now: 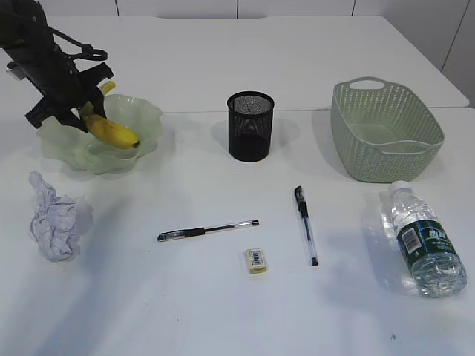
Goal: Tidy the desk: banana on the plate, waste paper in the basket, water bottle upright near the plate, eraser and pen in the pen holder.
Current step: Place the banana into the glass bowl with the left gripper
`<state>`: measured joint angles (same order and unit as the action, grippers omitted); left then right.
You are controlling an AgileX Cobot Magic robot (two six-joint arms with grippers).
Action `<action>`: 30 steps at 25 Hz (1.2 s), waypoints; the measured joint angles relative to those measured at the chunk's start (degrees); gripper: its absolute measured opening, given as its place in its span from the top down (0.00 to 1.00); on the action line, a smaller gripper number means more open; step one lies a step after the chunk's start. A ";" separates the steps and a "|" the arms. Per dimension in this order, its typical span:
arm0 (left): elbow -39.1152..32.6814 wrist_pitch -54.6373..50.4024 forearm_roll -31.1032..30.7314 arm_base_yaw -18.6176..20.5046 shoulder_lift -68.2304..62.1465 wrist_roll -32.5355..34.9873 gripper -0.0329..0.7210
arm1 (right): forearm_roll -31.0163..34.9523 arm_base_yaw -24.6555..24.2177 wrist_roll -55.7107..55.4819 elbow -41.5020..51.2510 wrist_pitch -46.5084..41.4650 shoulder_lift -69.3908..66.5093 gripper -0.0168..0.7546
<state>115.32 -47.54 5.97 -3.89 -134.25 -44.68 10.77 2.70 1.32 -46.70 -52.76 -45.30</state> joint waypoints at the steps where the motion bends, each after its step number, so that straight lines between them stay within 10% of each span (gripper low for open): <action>1: 0.00 -0.14 0.00 0.00 0.00 0.00 0.59 | 0.00 0.00 0.00 0.00 0.00 0.00 0.22; 30: 0.00 -10.66 -2.38 0.00 11.33 10.14 0.51 | 0.69 0.00 0.52 0.00 0.00 0.00 0.22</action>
<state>115.32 -58.20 3.60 -3.89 -122.92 -34.54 11.46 2.70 1.84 -46.70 -52.76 -45.30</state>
